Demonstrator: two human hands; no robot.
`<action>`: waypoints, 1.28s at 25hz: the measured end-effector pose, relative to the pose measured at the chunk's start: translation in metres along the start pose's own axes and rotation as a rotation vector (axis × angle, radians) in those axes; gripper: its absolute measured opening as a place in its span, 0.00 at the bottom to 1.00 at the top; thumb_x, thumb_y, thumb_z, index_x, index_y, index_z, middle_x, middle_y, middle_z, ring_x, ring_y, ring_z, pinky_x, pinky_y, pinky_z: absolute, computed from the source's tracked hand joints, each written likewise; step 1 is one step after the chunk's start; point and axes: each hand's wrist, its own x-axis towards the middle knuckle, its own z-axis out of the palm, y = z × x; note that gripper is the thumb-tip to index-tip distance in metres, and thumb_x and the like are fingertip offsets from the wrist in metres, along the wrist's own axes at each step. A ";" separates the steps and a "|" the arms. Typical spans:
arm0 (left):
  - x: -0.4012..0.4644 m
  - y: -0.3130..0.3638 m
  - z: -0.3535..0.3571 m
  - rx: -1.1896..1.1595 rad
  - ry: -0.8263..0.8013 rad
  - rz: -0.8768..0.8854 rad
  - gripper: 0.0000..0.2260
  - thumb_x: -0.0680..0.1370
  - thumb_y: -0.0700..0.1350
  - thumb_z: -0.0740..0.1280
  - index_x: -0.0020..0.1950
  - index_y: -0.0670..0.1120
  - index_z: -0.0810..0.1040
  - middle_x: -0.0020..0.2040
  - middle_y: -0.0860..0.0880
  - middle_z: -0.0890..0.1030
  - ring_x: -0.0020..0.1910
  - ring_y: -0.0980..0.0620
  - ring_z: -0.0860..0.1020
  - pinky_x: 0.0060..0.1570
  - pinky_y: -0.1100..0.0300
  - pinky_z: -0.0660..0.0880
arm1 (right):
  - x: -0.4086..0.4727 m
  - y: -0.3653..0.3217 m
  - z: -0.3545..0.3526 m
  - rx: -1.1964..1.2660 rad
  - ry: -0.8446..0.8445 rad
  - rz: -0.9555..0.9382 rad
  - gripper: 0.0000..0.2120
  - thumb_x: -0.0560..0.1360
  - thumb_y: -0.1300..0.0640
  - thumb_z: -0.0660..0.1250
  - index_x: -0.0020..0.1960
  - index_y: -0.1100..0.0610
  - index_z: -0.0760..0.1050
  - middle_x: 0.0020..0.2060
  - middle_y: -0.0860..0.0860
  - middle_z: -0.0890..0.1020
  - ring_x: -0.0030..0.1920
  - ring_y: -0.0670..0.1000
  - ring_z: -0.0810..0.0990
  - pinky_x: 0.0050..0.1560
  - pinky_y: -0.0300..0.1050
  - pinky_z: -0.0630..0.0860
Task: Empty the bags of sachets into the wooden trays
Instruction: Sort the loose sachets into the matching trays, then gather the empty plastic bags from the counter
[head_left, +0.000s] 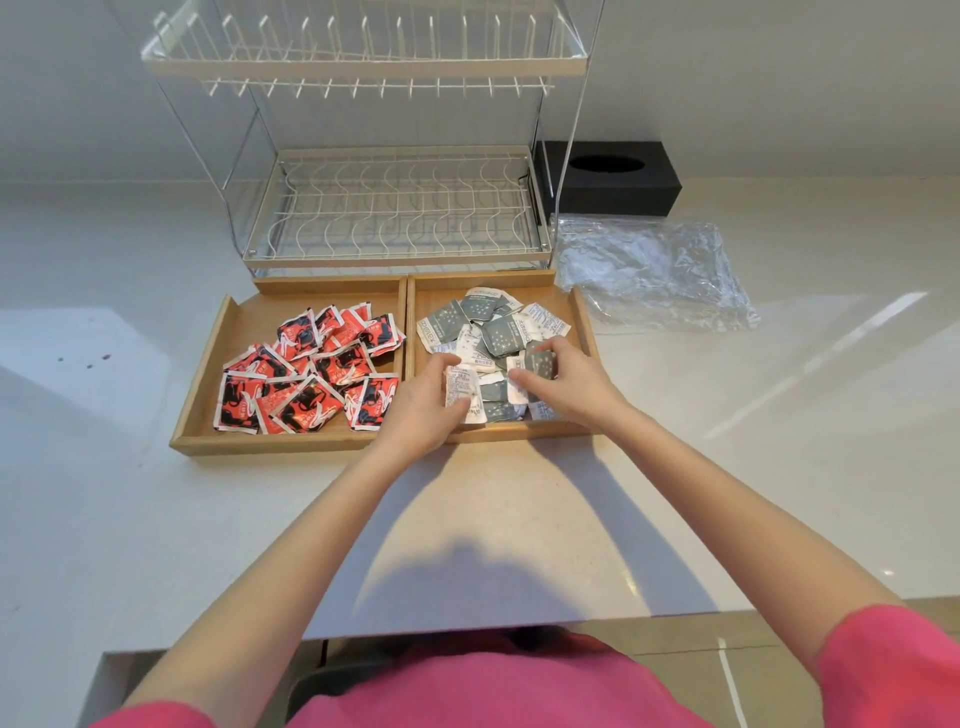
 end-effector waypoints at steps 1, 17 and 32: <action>0.006 -0.002 0.001 0.068 -0.055 0.014 0.22 0.74 0.43 0.64 0.67 0.44 0.65 0.61 0.41 0.75 0.56 0.41 0.75 0.54 0.54 0.69 | 0.006 0.001 0.001 -0.037 -0.030 0.016 0.25 0.72 0.44 0.65 0.62 0.57 0.67 0.53 0.56 0.80 0.54 0.56 0.77 0.52 0.48 0.72; 0.032 0.028 -0.010 0.578 -0.094 0.247 0.27 0.76 0.56 0.55 0.73 0.50 0.55 0.76 0.44 0.55 0.75 0.44 0.52 0.72 0.44 0.47 | -0.007 0.021 -0.023 -0.404 0.091 -0.063 0.35 0.73 0.45 0.63 0.74 0.52 0.51 0.76 0.51 0.53 0.76 0.52 0.47 0.74 0.56 0.46; 0.090 0.152 0.106 0.417 -0.013 0.066 0.27 0.76 0.54 0.56 0.73 0.46 0.56 0.75 0.43 0.58 0.74 0.45 0.56 0.70 0.48 0.54 | 0.058 0.127 -0.152 -0.518 -0.036 -0.181 0.33 0.75 0.45 0.60 0.74 0.51 0.51 0.76 0.50 0.51 0.76 0.52 0.45 0.74 0.54 0.43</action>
